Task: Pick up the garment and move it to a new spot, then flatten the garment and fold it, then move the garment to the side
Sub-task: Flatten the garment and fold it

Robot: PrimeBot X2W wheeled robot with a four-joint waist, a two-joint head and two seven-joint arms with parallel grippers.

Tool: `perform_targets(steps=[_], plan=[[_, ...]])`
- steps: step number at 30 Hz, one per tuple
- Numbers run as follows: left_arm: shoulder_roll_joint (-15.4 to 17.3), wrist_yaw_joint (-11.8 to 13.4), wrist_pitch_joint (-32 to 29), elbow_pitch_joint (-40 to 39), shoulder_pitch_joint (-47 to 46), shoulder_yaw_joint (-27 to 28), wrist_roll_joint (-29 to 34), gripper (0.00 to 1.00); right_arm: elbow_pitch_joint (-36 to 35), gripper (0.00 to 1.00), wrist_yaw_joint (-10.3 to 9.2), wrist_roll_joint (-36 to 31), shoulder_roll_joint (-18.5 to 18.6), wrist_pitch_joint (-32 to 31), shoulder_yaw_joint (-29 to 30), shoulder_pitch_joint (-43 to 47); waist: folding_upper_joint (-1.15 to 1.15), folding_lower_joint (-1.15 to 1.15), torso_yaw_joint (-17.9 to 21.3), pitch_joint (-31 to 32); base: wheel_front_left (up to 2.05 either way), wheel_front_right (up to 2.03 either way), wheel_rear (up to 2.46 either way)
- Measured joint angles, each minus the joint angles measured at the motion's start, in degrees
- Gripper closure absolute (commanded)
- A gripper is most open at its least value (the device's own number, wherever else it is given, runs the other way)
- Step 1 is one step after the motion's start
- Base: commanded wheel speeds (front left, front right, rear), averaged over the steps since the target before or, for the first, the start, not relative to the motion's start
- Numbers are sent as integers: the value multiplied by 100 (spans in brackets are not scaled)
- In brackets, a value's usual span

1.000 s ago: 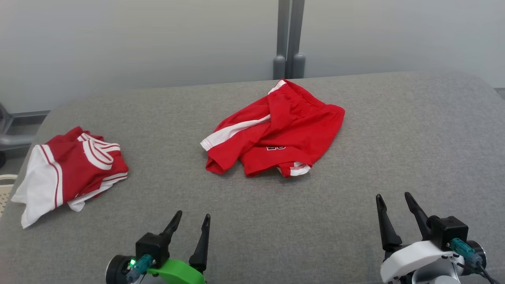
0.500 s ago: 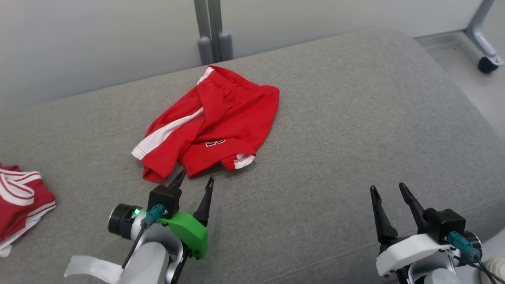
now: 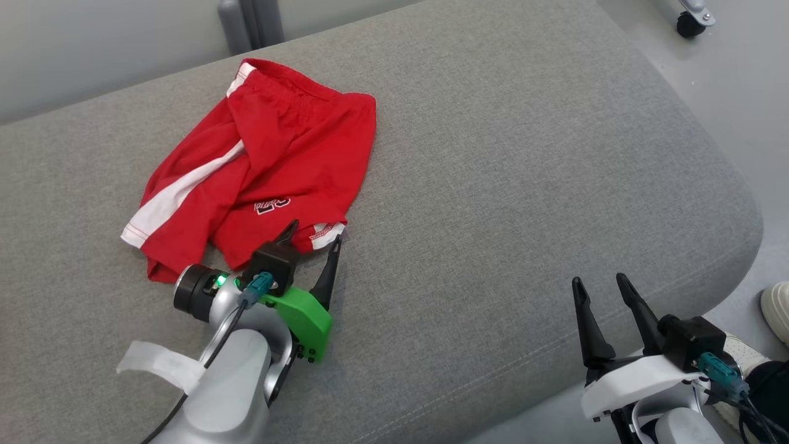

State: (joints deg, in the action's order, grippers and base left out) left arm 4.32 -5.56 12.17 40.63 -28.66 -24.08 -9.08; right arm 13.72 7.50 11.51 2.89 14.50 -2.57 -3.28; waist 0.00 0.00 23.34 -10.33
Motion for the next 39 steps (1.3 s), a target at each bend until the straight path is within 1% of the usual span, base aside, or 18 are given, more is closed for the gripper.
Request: perform_targets(steps=[7, 10, 14, 17, 21, 25, 26, 27, 28, 29, 30, 35, 39], plan=[[-71, 12, 58, 174, -133, -482, 307, 0, 97, 0, 0, 60, 0, 32, -10, -62, 0, 0, 171, -171, 0, 0, 0], [-97, 158, 59, 294, -162, -557, 347, 0, 125, 0, 0, 97, -1, 44, -27, -96, 0, 0, 202, -201, 0, 0, 0], [-98, 359, 76, 461, -290, -573, 404, 0, 103, 0, 0, 110, -1, 48, -25, -131, 0, 0, 224, -232, 0, 0, 0], [-90, 466, 82, 603, -381, -544, 409, 0, 85, 0, 0, 110, -1, 48, -21, -135, 0, 0, 223, -262, 0, 0, 0], [-88, 525, 101, 765, -493, -479, 326, 0, 76, 0, 0, 110, -1, 48, -18, -135, 0, 0, 209, -290, 0, 0, 0], [-100, 500, 156, 773, -611, -365, 111, 0, 64, 0, 0, 110, -1, 48, -11, -136, 0, 0, 184, -321, 0, 0, 0], [-107, 491, 183, 737, -651, -330, 46, 6, 55, 0, 0, 110, -1, 48, -8, -137, 0, 0, 171, -327, 0, 0, 0], [-112, 470, 202, 688, -686, -303, -38, 32, 49, 0, 0, 109, -1, 48, -2, -140, 0, 0, 156, -329, 0, 0, 0], [-115, 455, 212, 627, -711, -299, -89, 60, 49, 0, 0, 107, -1, 48, 0, -141, 0, 0, 139, -329, 0, 0, 0], [-122, 437, 236, 591, -723, -293, -136, 86, 49, 0, 0, 104, -2, 48, -1, -142, 0, 0, 121, -326, 0, 0, 0], [-127, 420, 252, 570, -724, -296, -185, 100, 52, 0, 0, 99, -2, 48, 1, -142, 0, 0, 104, -321, 0, 0, 0], [-143, 404, 259, 578, -720, -348, -357, 100, 85, 0, 0, 83, -2, 48, -11, -144, 0, 0, 36, -263, 0, 0, 0], [-148, 432, 264, 519, -686, -258, -591, 100, 89, 0, 0, 35, -2, 48, 47, -138, 0, 0, -57, -211, 0, 0, 0]])
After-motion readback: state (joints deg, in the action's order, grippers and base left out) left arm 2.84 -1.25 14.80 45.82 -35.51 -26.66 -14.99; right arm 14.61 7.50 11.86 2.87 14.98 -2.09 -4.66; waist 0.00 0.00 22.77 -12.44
